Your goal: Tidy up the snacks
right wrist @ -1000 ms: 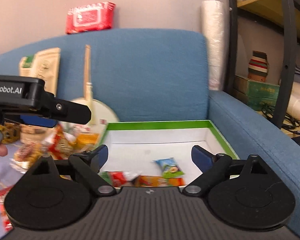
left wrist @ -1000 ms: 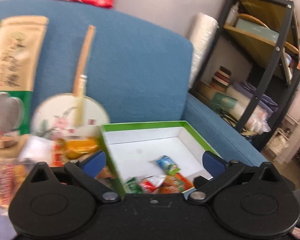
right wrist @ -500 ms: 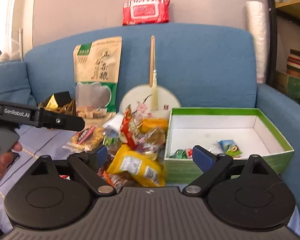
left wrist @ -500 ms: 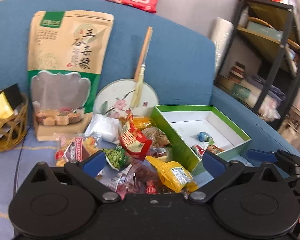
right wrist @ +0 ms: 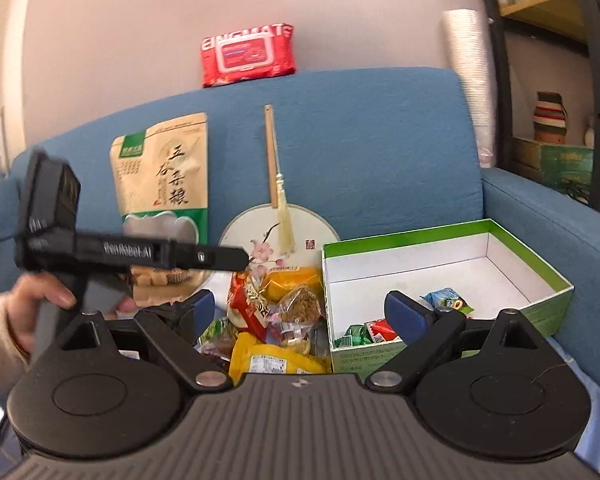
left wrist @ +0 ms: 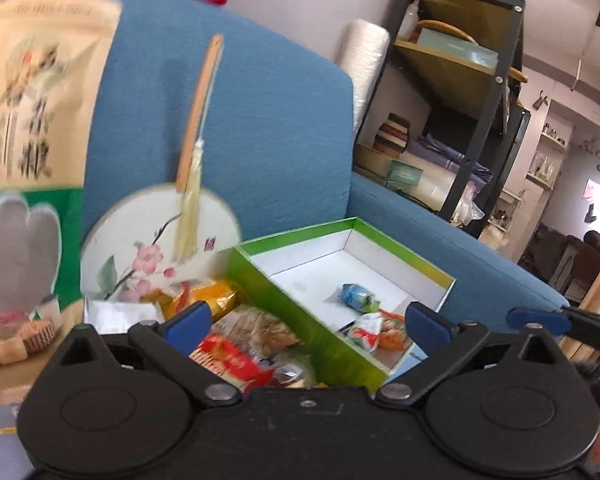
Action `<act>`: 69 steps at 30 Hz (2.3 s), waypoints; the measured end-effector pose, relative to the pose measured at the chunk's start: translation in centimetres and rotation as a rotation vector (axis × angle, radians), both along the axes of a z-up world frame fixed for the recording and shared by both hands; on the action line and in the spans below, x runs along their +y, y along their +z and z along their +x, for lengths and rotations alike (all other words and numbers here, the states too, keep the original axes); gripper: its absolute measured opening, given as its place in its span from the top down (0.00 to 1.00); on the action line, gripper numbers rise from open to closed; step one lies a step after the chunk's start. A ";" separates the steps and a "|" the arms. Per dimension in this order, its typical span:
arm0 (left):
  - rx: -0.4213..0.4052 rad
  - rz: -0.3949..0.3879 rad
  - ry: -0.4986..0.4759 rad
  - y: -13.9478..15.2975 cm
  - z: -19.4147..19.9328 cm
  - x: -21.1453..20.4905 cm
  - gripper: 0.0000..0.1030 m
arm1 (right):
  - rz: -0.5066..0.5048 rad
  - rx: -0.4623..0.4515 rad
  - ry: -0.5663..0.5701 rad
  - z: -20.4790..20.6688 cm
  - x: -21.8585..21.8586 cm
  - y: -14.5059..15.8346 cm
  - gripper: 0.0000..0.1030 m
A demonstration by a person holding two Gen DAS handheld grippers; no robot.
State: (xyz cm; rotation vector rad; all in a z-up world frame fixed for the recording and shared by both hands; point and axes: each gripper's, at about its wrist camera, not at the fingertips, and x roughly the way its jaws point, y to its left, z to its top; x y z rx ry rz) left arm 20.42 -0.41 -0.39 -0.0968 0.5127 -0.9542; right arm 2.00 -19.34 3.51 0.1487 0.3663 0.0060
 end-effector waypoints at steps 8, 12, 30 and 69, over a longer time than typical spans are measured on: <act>0.032 0.084 -0.007 -3.3 1.2 0.4 0.00 | 0.038 -0.002 -0.003 2.5 0.4 -0.8 0.00; 0.034 0.055 0.034 -1.4 0.2 0.7 0.00 | 0.064 -0.001 0.017 1.8 0.3 -0.7 0.00; -0.013 0.210 0.636 -1.2 -9.0 15.4 0.00 | 0.193 -0.125 0.157 -4.1 0.1 2.0 0.00; 0.120 0.090 0.427 -1.0 -11.7 11.2 0.00 | -0.156 0.444 0.575 3.1 11.6 -8.7 0.00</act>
